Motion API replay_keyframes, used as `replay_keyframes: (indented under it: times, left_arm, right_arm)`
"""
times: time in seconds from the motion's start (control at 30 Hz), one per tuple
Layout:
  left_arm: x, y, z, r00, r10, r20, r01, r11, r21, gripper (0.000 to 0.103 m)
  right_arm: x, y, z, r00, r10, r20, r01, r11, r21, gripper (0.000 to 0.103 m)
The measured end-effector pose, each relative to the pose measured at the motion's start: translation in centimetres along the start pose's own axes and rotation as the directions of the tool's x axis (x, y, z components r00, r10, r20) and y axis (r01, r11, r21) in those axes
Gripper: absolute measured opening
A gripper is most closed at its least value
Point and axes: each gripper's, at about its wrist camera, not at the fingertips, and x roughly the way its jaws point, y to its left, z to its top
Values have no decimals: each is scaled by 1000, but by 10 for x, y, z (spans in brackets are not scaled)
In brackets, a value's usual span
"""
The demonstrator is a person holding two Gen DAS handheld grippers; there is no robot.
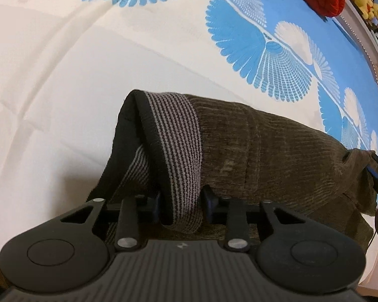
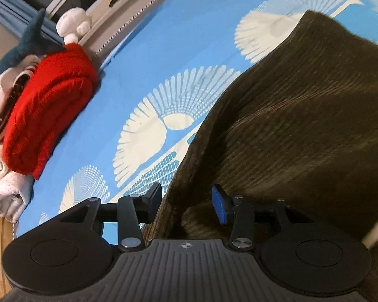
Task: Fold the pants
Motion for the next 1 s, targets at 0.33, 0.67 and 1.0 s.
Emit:
replay_keyframes:
  times: [0.33,0.67,1.0]
  left_arm:
    - [-7,1,0,1000,-11,17,11,1000,13,32]
    - [-43,11,-18,992,-61,110,54,996,68,26]
    - [-57,43,-41,994,-29,104,22,998,65,27]
  right_arm:
    - [8,11,1,1000,-19,21,20,999,-50,6]
    - [-141,10,-21,996,-35,80,38,999,-33,5]
    - [-211,-84,-134,935,-260,-241,231,962,-144,7]
